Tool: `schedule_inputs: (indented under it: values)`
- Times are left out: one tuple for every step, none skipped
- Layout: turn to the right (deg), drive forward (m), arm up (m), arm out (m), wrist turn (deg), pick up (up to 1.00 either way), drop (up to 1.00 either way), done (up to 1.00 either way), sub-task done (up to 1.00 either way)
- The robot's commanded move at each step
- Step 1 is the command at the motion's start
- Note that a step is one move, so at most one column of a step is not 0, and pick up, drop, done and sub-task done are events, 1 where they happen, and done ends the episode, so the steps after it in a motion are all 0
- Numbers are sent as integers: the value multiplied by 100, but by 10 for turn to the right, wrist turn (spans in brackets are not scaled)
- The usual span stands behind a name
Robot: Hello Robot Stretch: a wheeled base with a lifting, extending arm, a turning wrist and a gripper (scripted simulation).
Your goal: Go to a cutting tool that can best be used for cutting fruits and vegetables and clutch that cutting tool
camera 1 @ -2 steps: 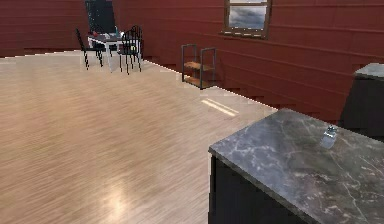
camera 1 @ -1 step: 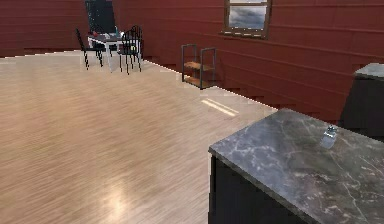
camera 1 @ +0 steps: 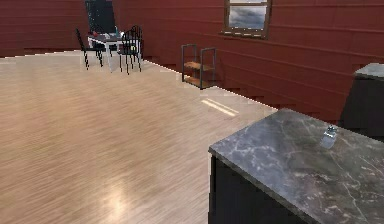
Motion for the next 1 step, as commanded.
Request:
schedule_inputs:
  values:
    - [0, 0, 6, 0, 0, 0, 0, 0, 0]
